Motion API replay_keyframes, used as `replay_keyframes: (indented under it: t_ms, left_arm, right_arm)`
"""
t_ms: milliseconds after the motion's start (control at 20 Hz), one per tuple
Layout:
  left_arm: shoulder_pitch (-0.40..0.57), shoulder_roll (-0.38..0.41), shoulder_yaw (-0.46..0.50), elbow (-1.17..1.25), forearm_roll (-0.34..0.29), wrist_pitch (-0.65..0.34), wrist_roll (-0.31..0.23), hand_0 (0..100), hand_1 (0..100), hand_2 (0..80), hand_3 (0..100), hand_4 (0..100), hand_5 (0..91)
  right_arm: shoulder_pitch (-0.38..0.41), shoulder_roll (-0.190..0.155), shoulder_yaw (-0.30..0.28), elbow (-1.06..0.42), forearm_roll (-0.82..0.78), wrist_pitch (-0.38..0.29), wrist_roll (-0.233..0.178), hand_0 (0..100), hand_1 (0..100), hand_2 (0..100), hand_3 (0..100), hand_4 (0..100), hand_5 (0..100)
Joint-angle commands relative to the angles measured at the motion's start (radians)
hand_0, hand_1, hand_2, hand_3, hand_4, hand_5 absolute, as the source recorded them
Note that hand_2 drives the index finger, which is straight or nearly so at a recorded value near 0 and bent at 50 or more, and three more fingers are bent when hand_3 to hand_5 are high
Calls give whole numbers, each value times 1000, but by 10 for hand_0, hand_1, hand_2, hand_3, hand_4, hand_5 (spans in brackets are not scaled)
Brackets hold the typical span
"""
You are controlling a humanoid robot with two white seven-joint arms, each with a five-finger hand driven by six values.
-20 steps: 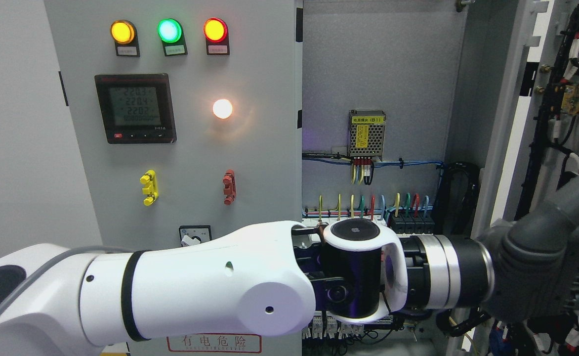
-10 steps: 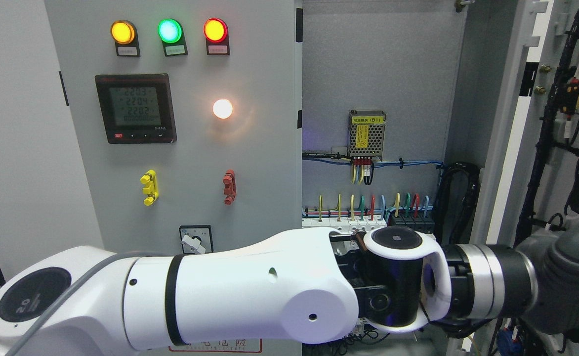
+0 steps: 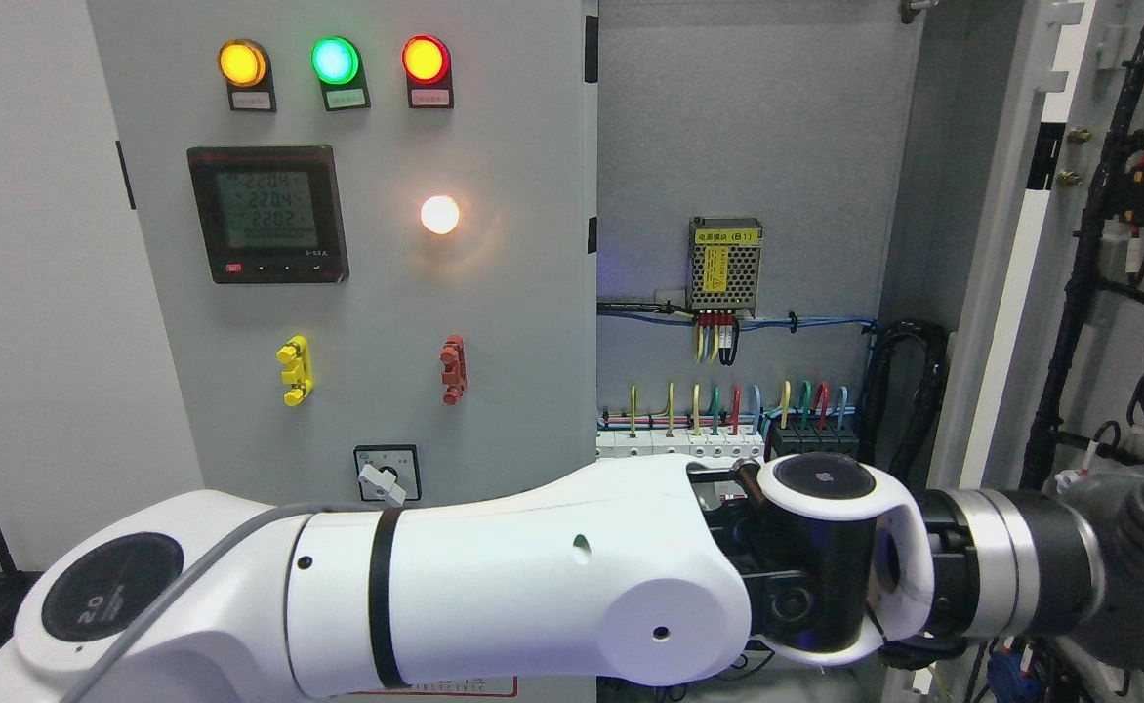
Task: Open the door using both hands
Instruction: 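Extend the left arm further to swing the door wider, then withdraw the left hand downward away from the opened door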
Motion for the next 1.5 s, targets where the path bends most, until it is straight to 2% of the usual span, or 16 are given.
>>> replay_keyframes:
  t_ms: [0, 100, 451, 551, 701, 851, 1052, 1152, 1302, 1453]
  left_arm:
    - [4, 2, 3, 31, -10, 8, -15, 0, 0, 0, 0, 31, 0]
    - [10, 57, 3, 24, -12, 11, -22, 0, 0, 0, 0, 31, 0]
    - [76, 307, 29, -38, -17, 63, -114, 0, 0, 0, 0, 31, 0]
    - [126, 377, 46, -110, -75, 69, -118, 0, 0, 0, 0, 31, 0]
    - [243, 485, 108, -213, -135, 87, -118, 0, 0, 0, 0, 31, 0]
    - [364, 568, 205, -276, -187, 159, -118, 0, 0, 0, 0, 31, 0]
    - [573, 653, 387, -316, -325, 224, -122, 0, 0, 0, 0, 31, 0]
    - [665, 674, 463, -321, -377, 242, -148, 0, 0, 0, 0, 31, 0]
    - [797, 722, 523, -354, -449, 233, -162, 0, 0, 0, 0, 31, 0]
    - [910, 797, 535, -406, -478, 195, -157, 0, 0, 0, 0, 31, 0]
  right_arm:
    - [0, 0, 0, 0, 0, 0, 1, 107, 0, 0, 0, 0, 0]
    - [0, 0, 0, 0, 0, 0, 1, 107, 0, 0, 0, 0, 0]
    - [0, 0, 0, 0, 0, 0, 1, 107, 0, 0, 0, 0, 0]
    - [0, 0, 0, 1, 0, 0, 1, 107, 0, 0, 0, 0, 0]
    - [0, 0, 0, 1, 0, 0, 1, 107, 0, 0, 0, 0, 0]
    - [0, 0, 0, 1, 0, 0, 1, 107, 0, 0, 0, 0, 0]
    - [0, 0, 0, 0, 0, 0, 1, 107, 0, 0, 0, 0, 0]
    - [0, 0, 0, 0, 0, 0, 1, 107, 0, 0, 0, 0, 0]
    - [0, 0, 0, 0, 0, 0, 1, 107, 0, 0, 0, 0, 0]
    - [0, 0, 0, 1, 0, 0, 1, 107, 0, 0, 0, 0, 0]
